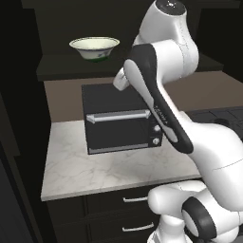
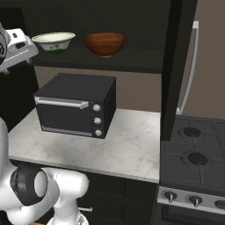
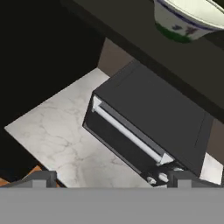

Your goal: Move the bowls from the cabinet to the plates on the dining table.

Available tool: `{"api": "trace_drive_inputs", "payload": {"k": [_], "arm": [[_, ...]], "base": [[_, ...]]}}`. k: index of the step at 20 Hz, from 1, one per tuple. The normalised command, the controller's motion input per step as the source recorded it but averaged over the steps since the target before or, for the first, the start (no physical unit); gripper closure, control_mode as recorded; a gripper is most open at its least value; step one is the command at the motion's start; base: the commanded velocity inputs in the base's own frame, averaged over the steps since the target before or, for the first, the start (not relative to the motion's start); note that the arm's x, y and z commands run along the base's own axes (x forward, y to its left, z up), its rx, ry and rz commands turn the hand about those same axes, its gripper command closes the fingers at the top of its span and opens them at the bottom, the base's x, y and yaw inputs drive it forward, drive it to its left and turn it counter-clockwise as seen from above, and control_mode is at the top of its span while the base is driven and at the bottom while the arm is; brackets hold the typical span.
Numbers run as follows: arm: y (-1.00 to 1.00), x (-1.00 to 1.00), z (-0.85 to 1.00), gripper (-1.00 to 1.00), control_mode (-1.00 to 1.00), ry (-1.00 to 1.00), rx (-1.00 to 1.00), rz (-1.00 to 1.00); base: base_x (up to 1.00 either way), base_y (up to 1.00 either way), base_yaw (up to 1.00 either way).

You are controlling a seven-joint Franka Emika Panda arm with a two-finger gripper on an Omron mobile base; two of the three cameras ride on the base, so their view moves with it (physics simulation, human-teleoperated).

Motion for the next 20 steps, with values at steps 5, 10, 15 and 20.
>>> {"api": "trace_drive_inputs", "payload": {"k": [5, 10, 15, 20], "arm": [[-0.44, -0.09, -0.18, -1.0, -1.0, -0.16, -0.14, -0.04], [-0.45, -0.08, -0.15, -1.0, -1.0, -0.16, -0.13, -0.03], [-0.38, 0.0, 0.0, -1.0, -1.0, -0.1, -0.11, -0.02], [-0.28, 0.04, 0.05, -1.0, -1.0, -0.01, -0.07, -0.02]], "base": [[0.0, 0.0, 0.0], [0.0, 0.0, 0.0], [0.0, 0.0, 0.0], [0.0, 0.0, 0.0]]}}
